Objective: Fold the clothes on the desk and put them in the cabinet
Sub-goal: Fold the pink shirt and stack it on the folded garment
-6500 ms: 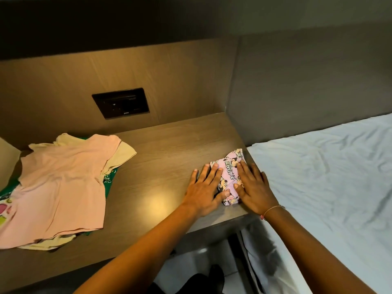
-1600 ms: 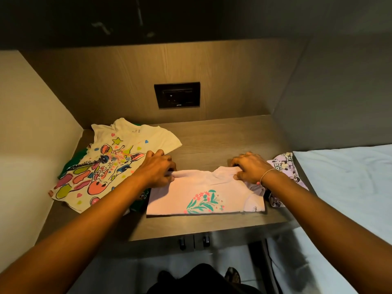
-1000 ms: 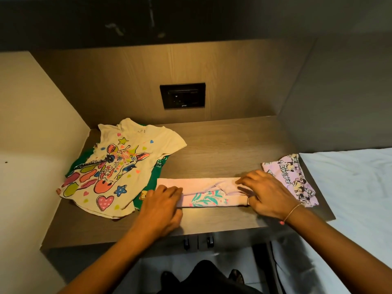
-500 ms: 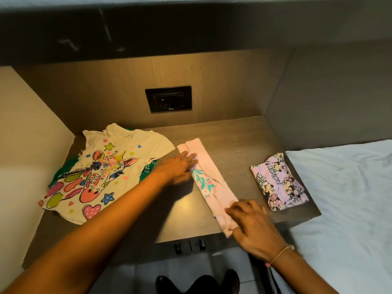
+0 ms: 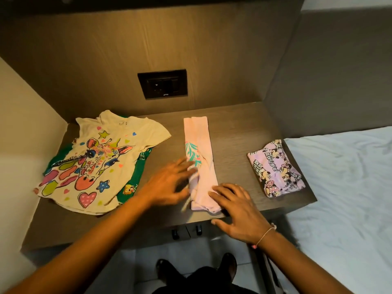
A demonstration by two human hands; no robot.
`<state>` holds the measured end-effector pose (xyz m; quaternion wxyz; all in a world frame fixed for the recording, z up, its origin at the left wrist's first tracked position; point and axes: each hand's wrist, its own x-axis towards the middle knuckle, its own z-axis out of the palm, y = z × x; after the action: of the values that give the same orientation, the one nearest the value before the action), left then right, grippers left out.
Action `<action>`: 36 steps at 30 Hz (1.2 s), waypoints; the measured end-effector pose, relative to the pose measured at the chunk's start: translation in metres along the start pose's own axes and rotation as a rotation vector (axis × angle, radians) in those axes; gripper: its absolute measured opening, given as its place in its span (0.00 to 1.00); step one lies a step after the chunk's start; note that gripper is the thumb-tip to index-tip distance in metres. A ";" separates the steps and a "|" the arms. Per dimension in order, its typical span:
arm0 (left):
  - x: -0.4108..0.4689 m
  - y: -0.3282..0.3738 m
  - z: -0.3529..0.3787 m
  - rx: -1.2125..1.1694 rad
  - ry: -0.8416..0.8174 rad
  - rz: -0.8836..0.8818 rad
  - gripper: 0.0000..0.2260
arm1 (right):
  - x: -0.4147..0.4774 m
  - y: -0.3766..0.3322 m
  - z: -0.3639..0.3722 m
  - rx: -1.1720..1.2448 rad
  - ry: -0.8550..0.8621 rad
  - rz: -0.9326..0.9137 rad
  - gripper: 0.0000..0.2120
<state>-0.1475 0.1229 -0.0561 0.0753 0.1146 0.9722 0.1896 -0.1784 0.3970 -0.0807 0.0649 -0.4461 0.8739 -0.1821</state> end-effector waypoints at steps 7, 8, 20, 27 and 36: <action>-0.054 0.036 0.057 0.022 0.148 0.022 0.24 | -0.007 0.005 0.013 -0.004 0.066 -0.066 0.23; -0.056 0.039 0.059 0.023 0.196 0.029 0.20 | -0.010 0.002 0.015 0.033 0.106 -0.062 0.21; -0.056 0.074 -0.001 -0.895 0.307 -0.251 0.06 | 0.009 -0.033 -0.074 0.590 0.135 0.170 0.15; 0.033 0.019 -0.033 -0.777 0.307 -0.650 0.07 | 0.137 0.005 -0.069 0.390 0.024 0.382 0.13; 0.047 -0.006 0.005 -0.319 0.247 -0.809 0.17 | 0.108 0.002 -0.022 0.269 0.022 0.626 0.22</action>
<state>-0.1927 0.1311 -0.0680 0.0435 -0.3111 0.8991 0.3047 -0.2498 0.3169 -0.0553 0.1664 -0.1414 0.9373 -0.2718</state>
